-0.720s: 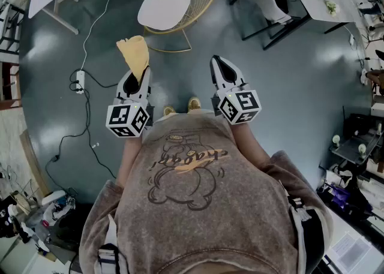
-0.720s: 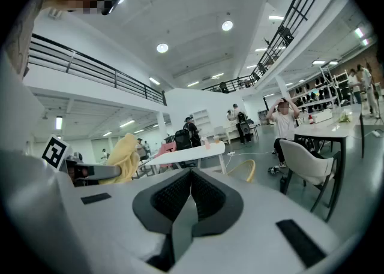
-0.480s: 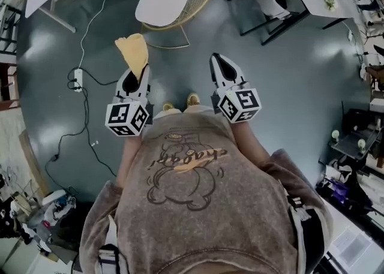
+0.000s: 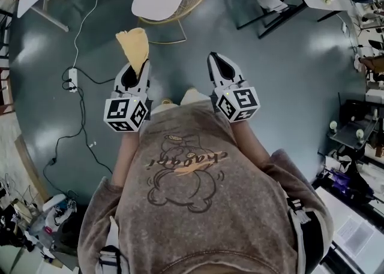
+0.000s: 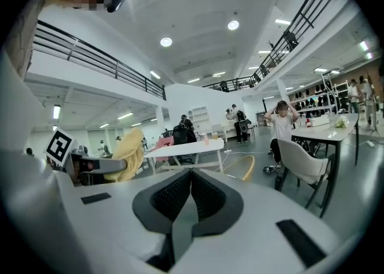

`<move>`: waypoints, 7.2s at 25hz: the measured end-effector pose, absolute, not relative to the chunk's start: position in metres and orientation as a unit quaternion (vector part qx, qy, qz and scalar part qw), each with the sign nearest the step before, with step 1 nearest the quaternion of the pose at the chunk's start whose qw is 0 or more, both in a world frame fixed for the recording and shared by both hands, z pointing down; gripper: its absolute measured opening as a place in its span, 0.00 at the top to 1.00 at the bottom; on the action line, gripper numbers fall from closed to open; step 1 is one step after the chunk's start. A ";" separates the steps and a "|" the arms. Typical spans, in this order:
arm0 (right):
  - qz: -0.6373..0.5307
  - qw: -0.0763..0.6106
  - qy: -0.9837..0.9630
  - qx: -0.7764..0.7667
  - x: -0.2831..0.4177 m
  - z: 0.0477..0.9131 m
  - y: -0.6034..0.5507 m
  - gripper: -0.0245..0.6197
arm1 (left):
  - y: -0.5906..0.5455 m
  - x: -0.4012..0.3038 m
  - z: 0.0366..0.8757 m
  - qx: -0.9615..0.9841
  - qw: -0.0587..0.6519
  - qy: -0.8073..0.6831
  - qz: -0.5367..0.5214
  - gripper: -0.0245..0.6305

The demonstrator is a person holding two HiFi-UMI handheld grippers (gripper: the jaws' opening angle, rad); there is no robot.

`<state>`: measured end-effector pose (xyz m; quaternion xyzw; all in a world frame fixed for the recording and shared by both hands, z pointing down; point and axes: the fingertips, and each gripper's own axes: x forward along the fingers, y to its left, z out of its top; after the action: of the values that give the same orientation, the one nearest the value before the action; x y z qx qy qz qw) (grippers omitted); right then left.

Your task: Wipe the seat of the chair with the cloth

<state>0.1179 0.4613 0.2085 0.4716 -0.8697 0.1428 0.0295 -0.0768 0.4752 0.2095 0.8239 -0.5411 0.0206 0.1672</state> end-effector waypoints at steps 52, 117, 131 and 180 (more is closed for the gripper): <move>0.158 0.030 -0.873 0.460 0.108 0.199 0.103 0.92 | 0.139 -0.079 0.207 0.825 0.196 -0.529 0.035 0.79; 0.212 0.026 -0.845 0.491 0.068 0.369 -0.101 0.92 | -0.094 -0.064 0.398 0.853 0.277 -0.438 0.065 0.79; 0.218 0.033 -0.842 0.492 0.070 0.397 -0.119 0.92 | -0.103 -0.049 0.477 0.856 0.303 -0.411 0.086 0.79; 0.270 0.047 -0.827 0.491 0.067 0.442 -0.130 0.92 | -0.157 0.024 0.705 0.821 0.385 -0.344 0.245 0.79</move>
<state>0.0665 -0.1301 0.4423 0.4913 -0.8267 0.2701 0.0474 0.0245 -0.1571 0.7054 0.8209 -0.3441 0.2446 0.3846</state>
